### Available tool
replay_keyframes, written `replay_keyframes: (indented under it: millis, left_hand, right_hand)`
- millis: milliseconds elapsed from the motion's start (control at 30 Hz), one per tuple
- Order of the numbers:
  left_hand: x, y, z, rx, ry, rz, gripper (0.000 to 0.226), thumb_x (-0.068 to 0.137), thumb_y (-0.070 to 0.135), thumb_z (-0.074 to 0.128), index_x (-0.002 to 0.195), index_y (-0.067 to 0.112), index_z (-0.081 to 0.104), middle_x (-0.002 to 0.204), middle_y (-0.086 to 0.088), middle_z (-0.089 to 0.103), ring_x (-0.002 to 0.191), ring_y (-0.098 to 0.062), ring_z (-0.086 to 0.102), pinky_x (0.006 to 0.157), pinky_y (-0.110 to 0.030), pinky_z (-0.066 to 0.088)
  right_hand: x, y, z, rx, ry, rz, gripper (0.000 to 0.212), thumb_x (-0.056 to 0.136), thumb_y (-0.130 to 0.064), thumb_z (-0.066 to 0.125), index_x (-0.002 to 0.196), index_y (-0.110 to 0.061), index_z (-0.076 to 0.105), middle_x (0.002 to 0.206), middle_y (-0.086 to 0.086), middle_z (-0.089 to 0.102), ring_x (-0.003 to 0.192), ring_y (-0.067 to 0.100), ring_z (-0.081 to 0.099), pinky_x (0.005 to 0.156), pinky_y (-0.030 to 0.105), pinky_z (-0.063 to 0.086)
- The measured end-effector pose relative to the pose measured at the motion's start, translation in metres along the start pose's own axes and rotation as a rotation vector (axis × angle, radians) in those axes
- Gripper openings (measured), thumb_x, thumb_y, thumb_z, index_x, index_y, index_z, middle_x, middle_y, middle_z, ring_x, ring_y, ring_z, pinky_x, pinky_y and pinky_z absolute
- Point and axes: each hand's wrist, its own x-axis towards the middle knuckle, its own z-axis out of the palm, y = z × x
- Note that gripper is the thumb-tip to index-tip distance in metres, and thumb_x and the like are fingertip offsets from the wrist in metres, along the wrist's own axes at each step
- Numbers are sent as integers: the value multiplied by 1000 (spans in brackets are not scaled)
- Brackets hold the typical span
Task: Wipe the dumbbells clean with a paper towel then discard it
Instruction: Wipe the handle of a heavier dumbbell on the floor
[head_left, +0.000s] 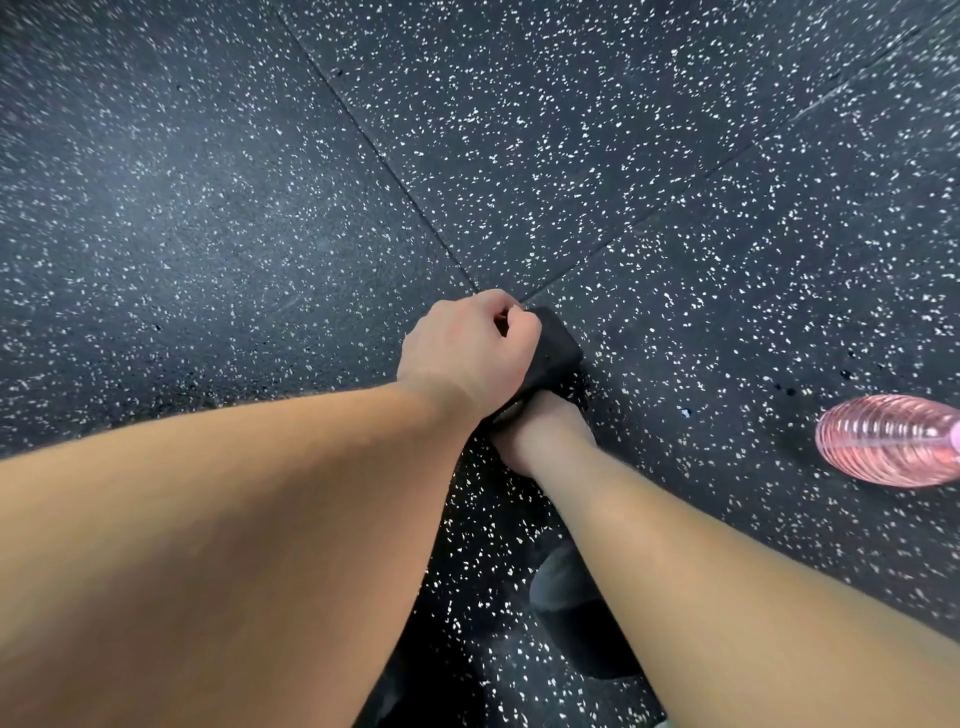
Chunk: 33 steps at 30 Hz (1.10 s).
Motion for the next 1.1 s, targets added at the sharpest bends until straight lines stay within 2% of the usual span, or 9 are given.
replay_keyframes:
  millis: [200,333,500,700,833,1000,1033,1067,1100]
  left_hand:
    - [1,0,0,-8,10,4,36,86,44,36,101,38,68,85,6,66,87,-27,58,75,-34,50]
    - [3,6,2,10,16,12,30,88,43,39,94,33,67,80,5,63,83,-28,57,68,-31,42]
    - [7,13,6,51,28,23,31,90,42,40,88,26,66,71,7,57,79,-29,56,65,-31,39]
    - [8,11,5,60,28,34,29,89,43,39,86,30,64,73,6,58,79,-28,56,64,-31,38]
    - [7,6,5,45,40,25,33,85,45,35,89,32,65,76,6,63,81,-28,58,66,-32,44]
    - [5,4,4,42,40,33,31,86,44,36,90,34,65,73,7,62,80,-28,59,64,-31,41]
    - [6,5,4,41,41,31,31,86,44,36,91,34,66,72,7,62,80,-28,59,64,-31,41]
    - [6,5,5,39,43,30,33,85,44,36,92,33,67,72,7,62,80,-28,59,64,-31,41]
    - [6,5,5,39,45,35,35,84,44,35,93,33,67,71,7,63,79,-28,59,64,-31,42]
  right_hand:
    - [11,1,3,-70,38,16,30,91,-37,56,113,-19,67,119,5,67,109,29,64,73,31,42]
    - [18,2,-3,-152,-57,-48,30,92,-37,49,99,-15,68,98,9,73,76,26,62,66,29,45]
    - [18,13,-20,247,-331,-57,16,91,-14,63,78,-6,60,59,10,54,50,24,50,60,31,45]
    - [14,28,-30,513,-574,-72,20,96,-19,58,76,-14,60,69,2,63,67,17,57,75,33,48]
    - [9,45,-53,629,-430,-74,18,92,-13,49,79,-16,62,74,1,64,69,18,59,78,36,50]
    - [8,50,-83,266,-184,-226,30,82,-10,65,61,-16,45,68,2,52,65,15,49,57,23,45]
    - [10,58,-86,123,-210,-331,29,78,-6,70,64,-13,46,65,3,48,68,18,51,57,23,43]
    - [7,63,-89,-68,-206,-308,16,81,-7,68,83,-16,54,69,2,45,79,22,53,63,26,43]
    - [-3,66,-89,-157,-148,-289,25,86,-12,62,103,-25,48,77,1,45,87,26,53,68,30,41]
